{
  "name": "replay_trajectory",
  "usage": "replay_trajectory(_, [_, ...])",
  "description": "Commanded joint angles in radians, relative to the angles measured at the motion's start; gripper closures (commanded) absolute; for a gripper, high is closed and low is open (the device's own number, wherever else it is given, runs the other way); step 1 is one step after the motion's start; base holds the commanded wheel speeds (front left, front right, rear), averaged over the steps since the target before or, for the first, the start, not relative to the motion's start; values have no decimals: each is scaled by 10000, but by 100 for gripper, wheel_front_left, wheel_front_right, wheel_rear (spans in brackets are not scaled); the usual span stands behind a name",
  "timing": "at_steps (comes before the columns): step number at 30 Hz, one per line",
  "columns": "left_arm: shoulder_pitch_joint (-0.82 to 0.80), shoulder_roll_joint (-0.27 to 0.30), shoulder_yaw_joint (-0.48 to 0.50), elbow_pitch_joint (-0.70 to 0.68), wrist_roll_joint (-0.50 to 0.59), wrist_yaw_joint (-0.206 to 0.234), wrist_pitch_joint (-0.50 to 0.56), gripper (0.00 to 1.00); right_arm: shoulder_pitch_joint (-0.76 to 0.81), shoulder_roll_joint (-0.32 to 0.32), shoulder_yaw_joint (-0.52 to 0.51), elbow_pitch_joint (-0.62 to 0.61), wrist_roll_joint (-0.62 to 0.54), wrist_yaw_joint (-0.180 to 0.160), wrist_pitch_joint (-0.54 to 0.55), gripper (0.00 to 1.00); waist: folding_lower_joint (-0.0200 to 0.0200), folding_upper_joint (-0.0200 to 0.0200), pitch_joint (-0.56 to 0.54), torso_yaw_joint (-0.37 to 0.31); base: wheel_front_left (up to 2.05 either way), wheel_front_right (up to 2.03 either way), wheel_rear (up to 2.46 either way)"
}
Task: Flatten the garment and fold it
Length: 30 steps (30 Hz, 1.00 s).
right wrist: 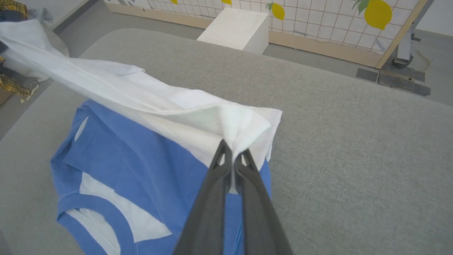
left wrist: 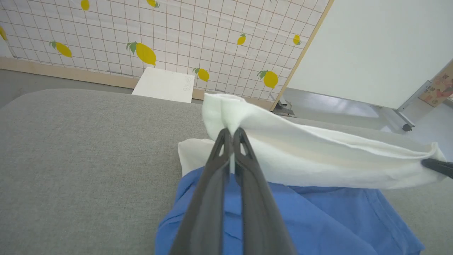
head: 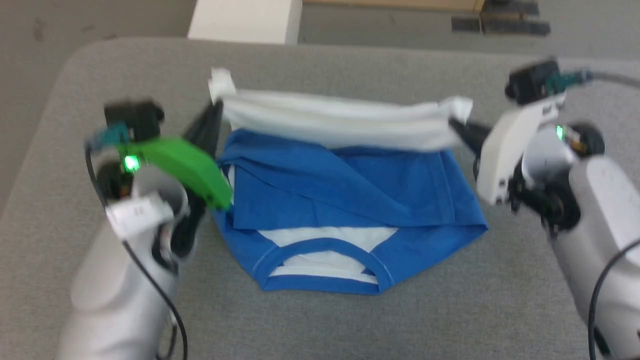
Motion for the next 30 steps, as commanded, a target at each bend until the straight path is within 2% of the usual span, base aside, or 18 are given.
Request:
replay_trajectory(1, [508, -23, -1, -246, -186, 122, -55, 100, 467, -49, -112, -141, 105, -17, 54, 100, 1, 0, -875, 272, 0, 0, 0])
replay_trajectory(6, [1996, -90, -146, -699, -342, 419, -79, 100, 1686, 26, -568, -581, 117, -17, 227, 100, 1, 0, -1101, 268, 0, 0, 0])
replay_trajectory(11, [3019, -221, -131, -417, -568, 672, -201, 100, 2535, 249, -792, -757, -216, -17, 359, 100, 1, 0, -1092, 158, 0, 0, 0])
replay_trajectory(21, [3525, -255, -194, 1105, -619, 1173, 54, 100, 3918, 497, -712, -561, -653, -17, 774, 100, 1, 0, -965, 138, 0, 0, 0])
replay_trajectory(26, [3498, -243, -235, 1387, -604, 1443, 319, 98, 4218, 485, -603, -670, -628, -17, 1178, 100, 1, 0, -914, 95, 0, 0, 0])
replay_trajectory(27, [3497, -249, -203, 1416, -638, 1521, 375, 52, 4247, 493, -619, -722, -621, -17, 1233, 91, 1, 0, -918, 85, 0, 0, 0])
replay_trajectory(28, [3498, -208, -241, 1462, -617, 1590, 519, 0, 4270, 474, -579, -789, -612, -17, 1293, 60, 1, 0, -938, 79, 0, 0, 0])
replay_trajectory(29, [3503, -179, -235, 1470, -633, 1676, 642, 0, 4319, 457, -588, -867, -565, -17, 1385, 0, 1, 0, -974, 78, 0, 0, 0])
replay_trajectory(30, [3515, -167, -194, 1462, -683, 1762, 743, 0, 4357, 438, -602, -951, -516, -17, 1460, 0, 1, 0, -1012, 75, 0, 0, 0])
